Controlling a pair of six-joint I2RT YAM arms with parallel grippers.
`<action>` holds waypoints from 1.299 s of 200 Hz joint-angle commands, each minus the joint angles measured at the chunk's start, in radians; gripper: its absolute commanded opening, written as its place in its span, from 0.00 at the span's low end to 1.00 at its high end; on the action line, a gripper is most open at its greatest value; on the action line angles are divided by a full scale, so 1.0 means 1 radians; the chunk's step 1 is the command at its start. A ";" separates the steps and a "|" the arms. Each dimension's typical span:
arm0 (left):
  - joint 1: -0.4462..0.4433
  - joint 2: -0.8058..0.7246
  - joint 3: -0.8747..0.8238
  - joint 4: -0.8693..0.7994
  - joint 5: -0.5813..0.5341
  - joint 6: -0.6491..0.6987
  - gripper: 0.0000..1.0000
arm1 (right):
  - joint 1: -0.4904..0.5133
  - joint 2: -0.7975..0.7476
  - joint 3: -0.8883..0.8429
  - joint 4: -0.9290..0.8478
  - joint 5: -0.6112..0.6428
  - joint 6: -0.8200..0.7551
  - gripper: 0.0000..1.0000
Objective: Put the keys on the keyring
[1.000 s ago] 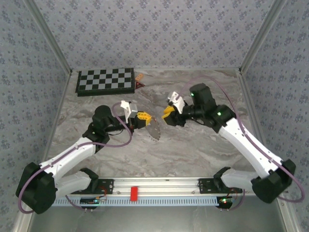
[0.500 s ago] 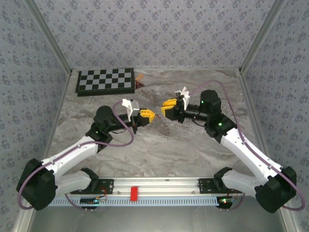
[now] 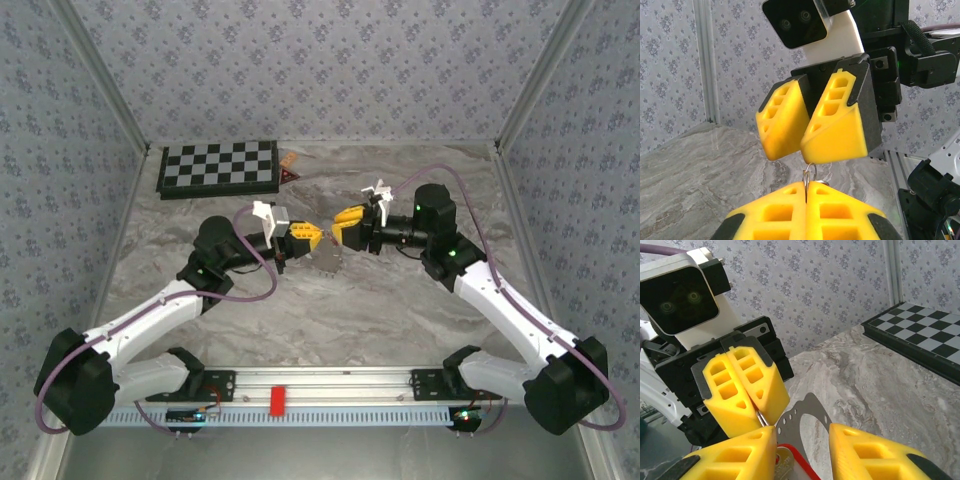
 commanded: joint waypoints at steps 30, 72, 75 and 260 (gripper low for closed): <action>-0.008 0.005 0.045 0.023 -0.006 0.012 0.00 | -0.011 -0.005 -0.010 0.028 -0.044 0.025 0.37; -0.008 0.006 0.042 0.023 -0.005 0.015 0.00 | -0.013 0.000 -0.016 0.050 -0.060 0.043 0.37; -0.009 0.007 0.042 0.024 -0.004 0.015 0.00 | -0.013 0.001 -0.015 0.051 -0.060 0.045 0.37; -0.009 0.008 0.042 0.026 -0.015 0.012 0.00 | -0.014 0.024 -0.014 0.009 -0.118 0.036 0.20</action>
